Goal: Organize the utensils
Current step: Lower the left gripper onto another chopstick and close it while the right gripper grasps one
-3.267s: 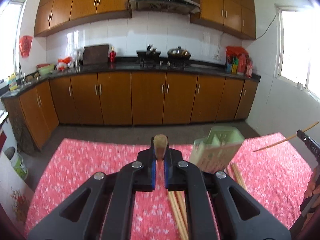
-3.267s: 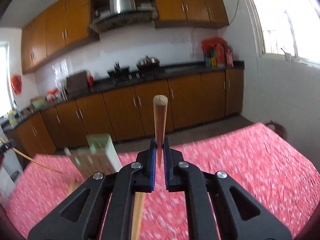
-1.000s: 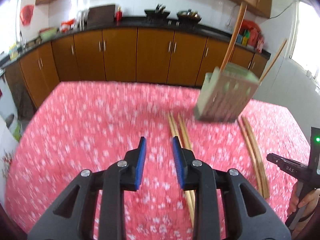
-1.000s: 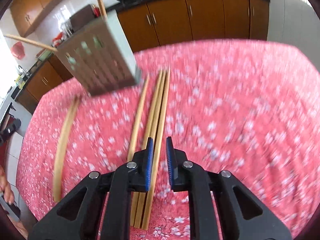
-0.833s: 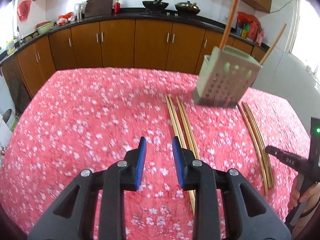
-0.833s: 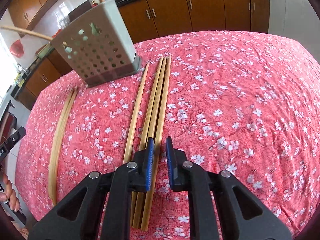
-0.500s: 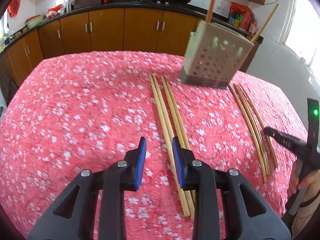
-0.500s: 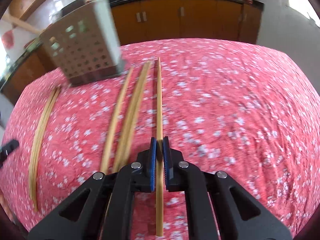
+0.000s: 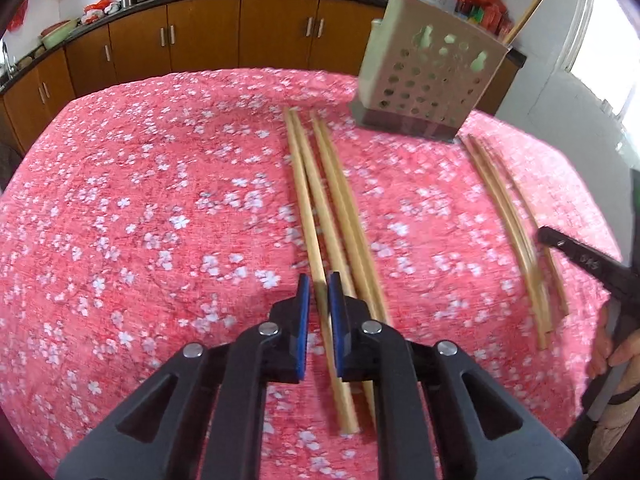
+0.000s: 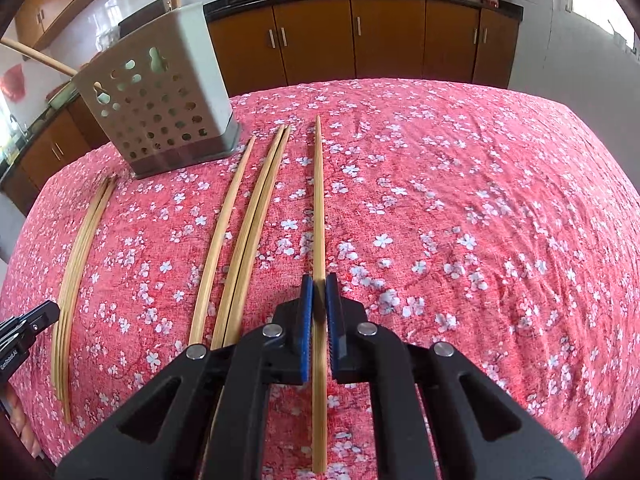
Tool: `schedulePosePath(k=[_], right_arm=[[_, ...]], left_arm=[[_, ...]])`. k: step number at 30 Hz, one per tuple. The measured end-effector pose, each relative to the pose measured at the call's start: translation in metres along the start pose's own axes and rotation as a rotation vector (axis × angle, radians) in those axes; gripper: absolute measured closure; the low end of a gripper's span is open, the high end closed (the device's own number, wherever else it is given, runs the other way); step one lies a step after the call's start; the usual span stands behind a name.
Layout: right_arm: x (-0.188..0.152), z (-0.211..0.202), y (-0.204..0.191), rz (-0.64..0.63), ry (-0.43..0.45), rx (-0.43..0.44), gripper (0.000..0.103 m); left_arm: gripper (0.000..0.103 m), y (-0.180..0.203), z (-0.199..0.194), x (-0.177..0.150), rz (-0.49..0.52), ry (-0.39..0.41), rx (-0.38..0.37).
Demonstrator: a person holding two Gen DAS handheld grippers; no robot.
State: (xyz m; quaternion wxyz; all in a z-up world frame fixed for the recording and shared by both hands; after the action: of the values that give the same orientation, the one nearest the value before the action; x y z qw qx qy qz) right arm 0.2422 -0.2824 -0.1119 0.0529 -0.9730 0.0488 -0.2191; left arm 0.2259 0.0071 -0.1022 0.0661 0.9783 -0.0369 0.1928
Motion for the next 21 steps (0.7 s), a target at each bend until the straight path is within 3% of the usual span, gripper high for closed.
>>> schedulePosePath(k=[6,11,21], right_arm=[[-0.004,-0.001,-0.006,-0.031,0.002,-0.008,0.095],[-0.008,-0.002,-0.007,-0.057,0.017,0.000,0.095],[-0.011,-0.007,0.003,-0.017,0.032,0.010,0.095]], left_arm=[[0.094,0.002,0.004,0.005,-0.001,0.011,0.020],[0.095,-0.013,0.006,0.012,-0.071,0.027,0.011],[0.095,-0.022,0.006,0.011,-0.094,0.053,-0.007]])
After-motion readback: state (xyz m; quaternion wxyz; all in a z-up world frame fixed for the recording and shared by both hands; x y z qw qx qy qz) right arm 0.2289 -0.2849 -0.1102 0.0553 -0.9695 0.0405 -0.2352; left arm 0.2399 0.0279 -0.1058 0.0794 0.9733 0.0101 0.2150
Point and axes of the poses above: each gripper's, at about its wrist camera, not at the fingertips, and z roughly the way its jaws point, y to its right, x to its top, the point moved 2 cm from there along z, roughly the way its jaws point, and after that the axes turned 12 degrees about -y, right-handed, at the moved point
